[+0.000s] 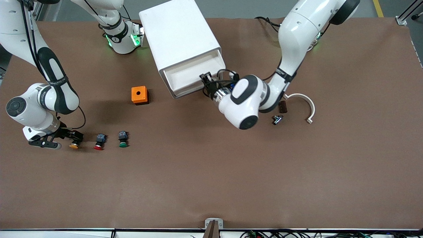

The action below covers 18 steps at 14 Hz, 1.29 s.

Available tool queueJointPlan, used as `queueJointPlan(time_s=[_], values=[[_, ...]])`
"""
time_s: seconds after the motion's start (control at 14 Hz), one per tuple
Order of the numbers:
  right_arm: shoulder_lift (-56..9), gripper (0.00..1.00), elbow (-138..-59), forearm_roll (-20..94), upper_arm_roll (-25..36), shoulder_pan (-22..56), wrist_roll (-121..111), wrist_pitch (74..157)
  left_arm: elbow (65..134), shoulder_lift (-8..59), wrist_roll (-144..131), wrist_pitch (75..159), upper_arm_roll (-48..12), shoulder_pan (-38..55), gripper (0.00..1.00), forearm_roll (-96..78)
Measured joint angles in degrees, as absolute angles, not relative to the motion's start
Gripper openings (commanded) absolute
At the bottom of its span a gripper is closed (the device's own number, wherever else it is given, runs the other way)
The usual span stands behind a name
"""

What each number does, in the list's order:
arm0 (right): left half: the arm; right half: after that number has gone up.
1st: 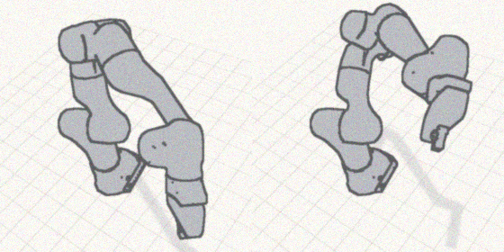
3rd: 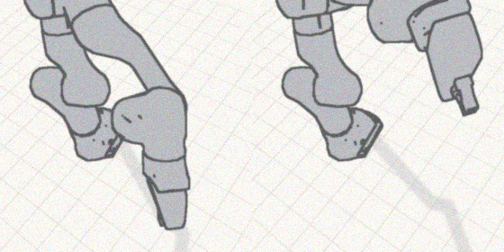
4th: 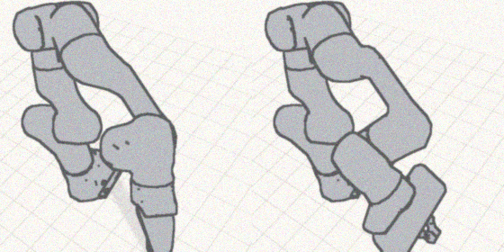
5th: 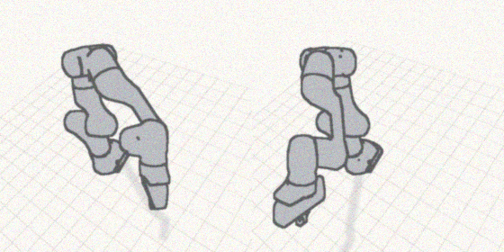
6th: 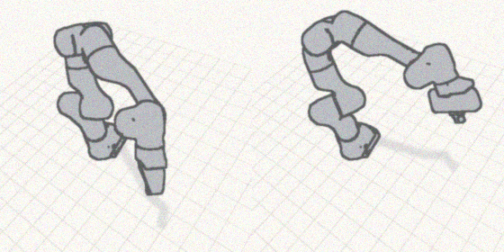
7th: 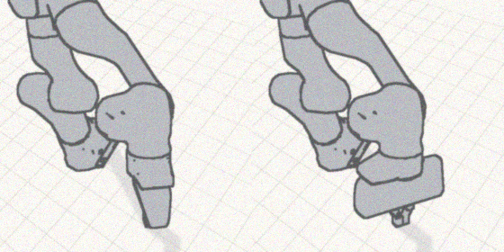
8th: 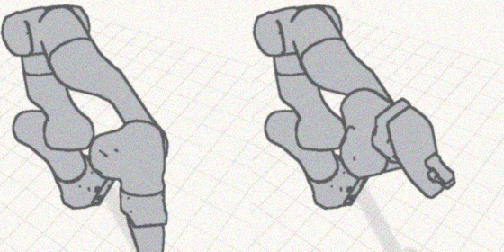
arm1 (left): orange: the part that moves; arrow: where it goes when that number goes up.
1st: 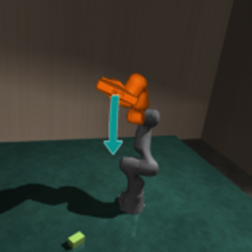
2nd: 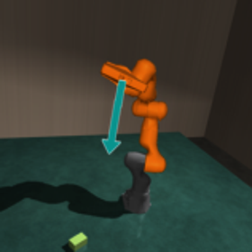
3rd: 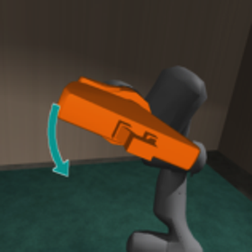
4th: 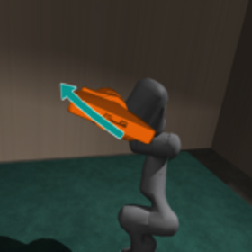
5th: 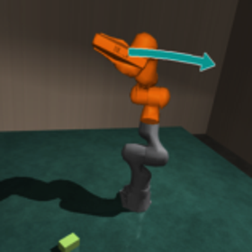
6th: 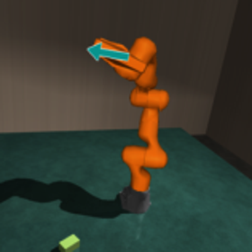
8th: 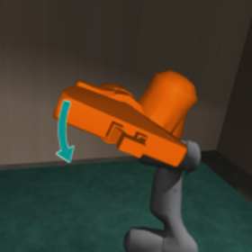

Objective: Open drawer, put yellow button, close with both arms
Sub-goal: 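Grasp the yellow button with the right gripper while the left gripper withdraws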

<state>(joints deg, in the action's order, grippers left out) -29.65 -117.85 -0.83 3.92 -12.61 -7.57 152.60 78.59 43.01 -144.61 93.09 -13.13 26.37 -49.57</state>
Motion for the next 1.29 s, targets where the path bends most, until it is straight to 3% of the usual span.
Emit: queueJointPlan(time_s=[0.07,0.14,0.21,0.29,0.5,0.64,0.93,1.29], values=[[-29.84,0.22,-117.88,-0.83,3.88,-12.61,-7.57,152.71,78.29,43.01,-143.98,93.85,-13.11,25.01,0.26,-49.57],[-30.03,0.0,-117.9,-0.83,3.85,-12.61,-7.51,152.72,78.02,43.01,-143.53,94.75,-13.1,24.07,0.46,-49.57],[-30.14,0.0,-117.92,-0.82,3.82,-12.61,-7.44,152.73,77.86,43.01,-143.51,96.48,-13.09,23.84,0.82,-49.57],[-30.21,0.0,-117.97,-0.82,3.78,-12.61,-7.38,152.73,77.82,43.01,-143.52,98.09,-13.07,23.86,1.0,-49.57],[-30.15,0.0,-117.97,-0.8,3.63,-12.6,-6.34,152.3,77.57,43.02,-143.52,99.54,-13.02,23.68,1.0,-49.57],[-28.63,0.0,-116.96,-0.79,2.67,-12.2,-2.74,146.77,76.68,43.01,-143.44,99.6,-12.88,23.0,1.0,-49.57],[-16.94,0.0,-112.98,-0.11,0.54,-5.12,14.86,126.25,75.2,42.95,-140.63,99.5,-12.72,19.41,1.0,-48.32],[-3.23,0.0,-112.98,4.04,0.0,9.55,41.19,112.6,72.61,42.53,-138.47,97.76,-12.76,16.17,1.0,-34.65]])
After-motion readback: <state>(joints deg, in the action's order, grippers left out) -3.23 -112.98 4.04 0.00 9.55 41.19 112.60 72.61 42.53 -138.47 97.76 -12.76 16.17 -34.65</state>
